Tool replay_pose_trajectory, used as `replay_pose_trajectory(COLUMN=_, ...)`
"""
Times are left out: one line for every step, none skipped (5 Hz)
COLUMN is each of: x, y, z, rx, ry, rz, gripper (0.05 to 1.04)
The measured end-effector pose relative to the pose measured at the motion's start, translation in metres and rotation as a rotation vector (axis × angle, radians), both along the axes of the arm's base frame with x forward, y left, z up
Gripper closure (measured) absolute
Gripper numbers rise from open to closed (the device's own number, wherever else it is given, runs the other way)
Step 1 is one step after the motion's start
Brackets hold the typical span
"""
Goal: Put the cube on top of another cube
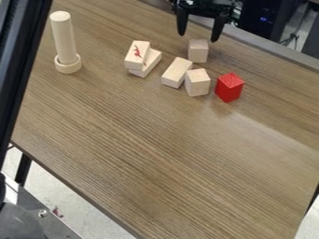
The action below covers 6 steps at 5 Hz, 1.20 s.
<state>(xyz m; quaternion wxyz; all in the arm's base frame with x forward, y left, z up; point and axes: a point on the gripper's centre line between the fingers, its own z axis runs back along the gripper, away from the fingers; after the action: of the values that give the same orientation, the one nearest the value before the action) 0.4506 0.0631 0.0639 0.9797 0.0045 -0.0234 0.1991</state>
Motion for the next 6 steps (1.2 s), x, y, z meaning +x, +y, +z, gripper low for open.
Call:
replay_pose_trajectory(x=0.006, y=0.001, z=-0.016, rx=-0.012, ry=0.035, rz=0.034, gripper=0.085)
replay_pose_trajectory(x=0.005, y=0.000, z=-0.022, rx=-0.009, ry=0.054, rz=0.030, gripper=0.085)
replay_pose_trajectory(x=0.002, y=-0.007, z=-0.033, rx=-0.020, ry=0.059, rz=0.036, gripper=0.085)
replay_pose_trajectory(x=-0.002, y=-0.009, z=-0.031, rx=-0.030, ry=0.058, rz=0.044, gripper=0.085)
replay_pose_trajectory(x=-0.009, y=-0.011, z=-0.024, rx=-0.035, ry=0.051, rz=0.034, gripper=0.121)
replay_pose_trajectory(x=-0.011, y=-0.012, z=-0.026, rx=-0.035, ry=0.056, rz=0.023, gripper=0.382)
